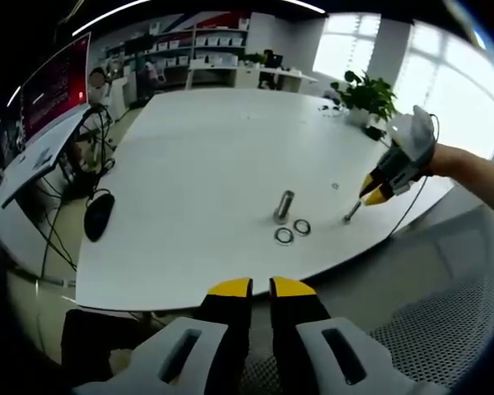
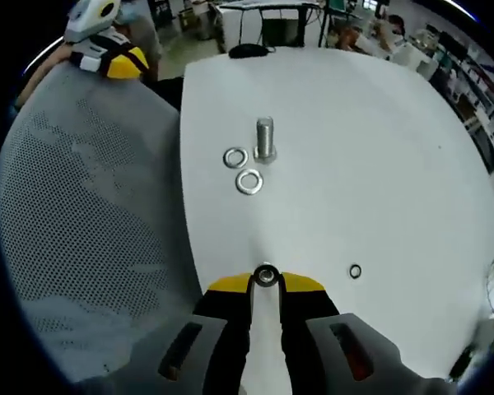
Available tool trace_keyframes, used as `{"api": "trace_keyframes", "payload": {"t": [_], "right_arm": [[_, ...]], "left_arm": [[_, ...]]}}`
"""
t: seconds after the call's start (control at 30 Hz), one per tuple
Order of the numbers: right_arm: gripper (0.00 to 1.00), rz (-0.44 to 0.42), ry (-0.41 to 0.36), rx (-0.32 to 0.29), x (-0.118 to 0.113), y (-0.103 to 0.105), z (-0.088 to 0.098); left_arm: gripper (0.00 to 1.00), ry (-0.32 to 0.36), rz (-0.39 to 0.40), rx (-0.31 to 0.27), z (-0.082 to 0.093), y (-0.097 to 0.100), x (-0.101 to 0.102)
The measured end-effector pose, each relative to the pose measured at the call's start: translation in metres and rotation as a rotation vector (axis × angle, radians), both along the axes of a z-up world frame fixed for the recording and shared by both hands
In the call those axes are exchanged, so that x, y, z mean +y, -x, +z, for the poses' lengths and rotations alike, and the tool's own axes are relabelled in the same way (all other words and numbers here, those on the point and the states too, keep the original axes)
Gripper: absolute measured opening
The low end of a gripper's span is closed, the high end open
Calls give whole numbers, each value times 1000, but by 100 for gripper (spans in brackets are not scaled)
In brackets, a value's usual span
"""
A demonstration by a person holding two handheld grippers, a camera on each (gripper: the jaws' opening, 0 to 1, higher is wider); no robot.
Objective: Place the washer onto the threaded stud by aligning its center hole with the stud, sliding it down to the base, and recovering from edge contact or off-axis alignment until the washer reaches the visible bottom stop.
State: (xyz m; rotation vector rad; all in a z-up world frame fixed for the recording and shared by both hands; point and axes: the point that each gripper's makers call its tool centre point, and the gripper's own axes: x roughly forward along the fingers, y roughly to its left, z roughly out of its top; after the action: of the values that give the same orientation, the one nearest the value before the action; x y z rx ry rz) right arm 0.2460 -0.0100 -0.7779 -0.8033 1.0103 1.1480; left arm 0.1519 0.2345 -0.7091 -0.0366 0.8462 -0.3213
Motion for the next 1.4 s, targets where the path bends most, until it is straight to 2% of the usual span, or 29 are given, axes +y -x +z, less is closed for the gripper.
{"api": "trace_keyframes", "payload": {"t": [0.13,0.33,0.97,1.4], "right_arm": [[14,20,41,-4,-2,-1,-6],[14,31,56,3,-1,-1,-11],[14,61,145,8,-5,-10,-47],[14,60,162,12,-5,-12,-55]], "left_arm": [[6,1,0,-1,0,0,0],[6,2,0,-1,0,0,0],[6,-2,-7,4,-1,1,-1],[6,-3,-9,6,-1,1,-1]]}}
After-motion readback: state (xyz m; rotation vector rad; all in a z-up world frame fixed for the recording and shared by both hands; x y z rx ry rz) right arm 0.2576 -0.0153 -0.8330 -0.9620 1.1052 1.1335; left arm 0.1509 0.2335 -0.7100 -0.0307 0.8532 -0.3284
